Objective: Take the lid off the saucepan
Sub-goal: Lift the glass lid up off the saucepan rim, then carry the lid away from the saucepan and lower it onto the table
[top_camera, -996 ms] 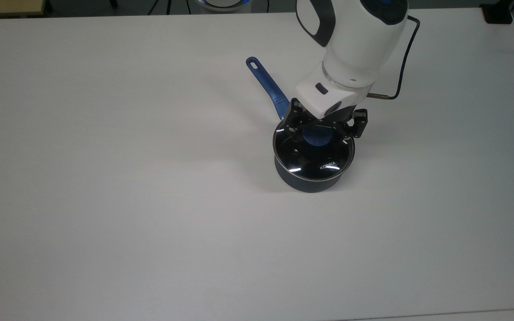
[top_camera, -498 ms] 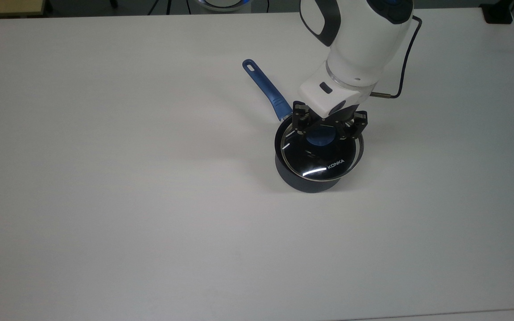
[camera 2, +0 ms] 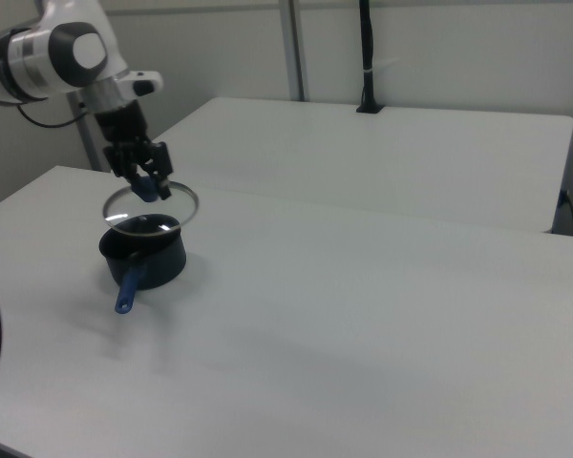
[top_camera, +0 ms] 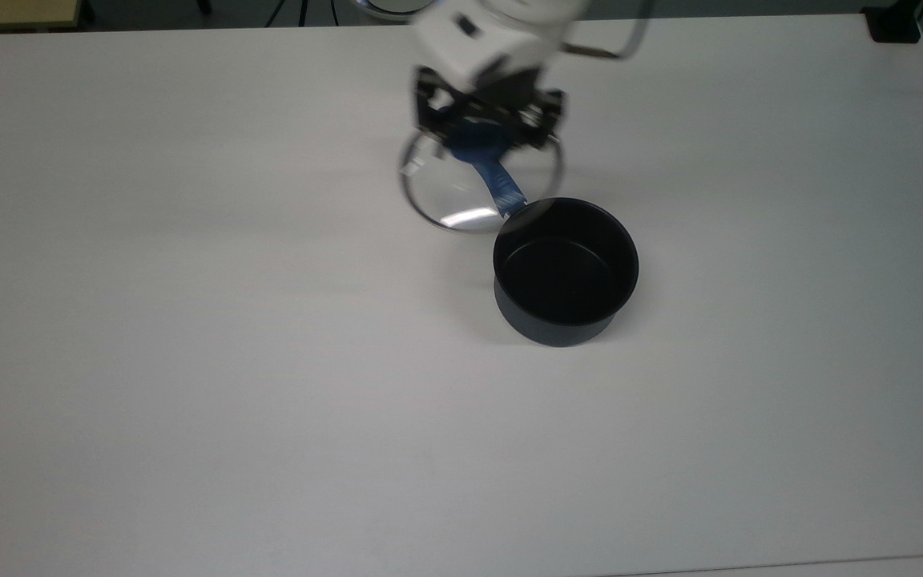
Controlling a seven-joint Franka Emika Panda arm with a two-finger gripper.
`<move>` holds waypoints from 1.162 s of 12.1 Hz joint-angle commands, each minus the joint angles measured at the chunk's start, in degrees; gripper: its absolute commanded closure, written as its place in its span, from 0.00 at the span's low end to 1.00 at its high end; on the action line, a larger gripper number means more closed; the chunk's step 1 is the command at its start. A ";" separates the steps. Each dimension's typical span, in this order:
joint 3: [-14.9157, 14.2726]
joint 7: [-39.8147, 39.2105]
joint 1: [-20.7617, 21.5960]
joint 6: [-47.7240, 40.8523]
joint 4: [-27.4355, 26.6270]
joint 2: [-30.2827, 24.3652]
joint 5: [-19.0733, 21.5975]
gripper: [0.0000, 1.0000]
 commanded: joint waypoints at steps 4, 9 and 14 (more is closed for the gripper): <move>1.14 -18.71 -20.74 21.86 -38.07 -18.37 -3.63 0.43; 1.05 -12.76 -24.28 34.99 -43.29 -8.45 -11.69 0.43; 1.22 -3.28 -24.29 29.68 -38.59 -10.45 -13.57 0.00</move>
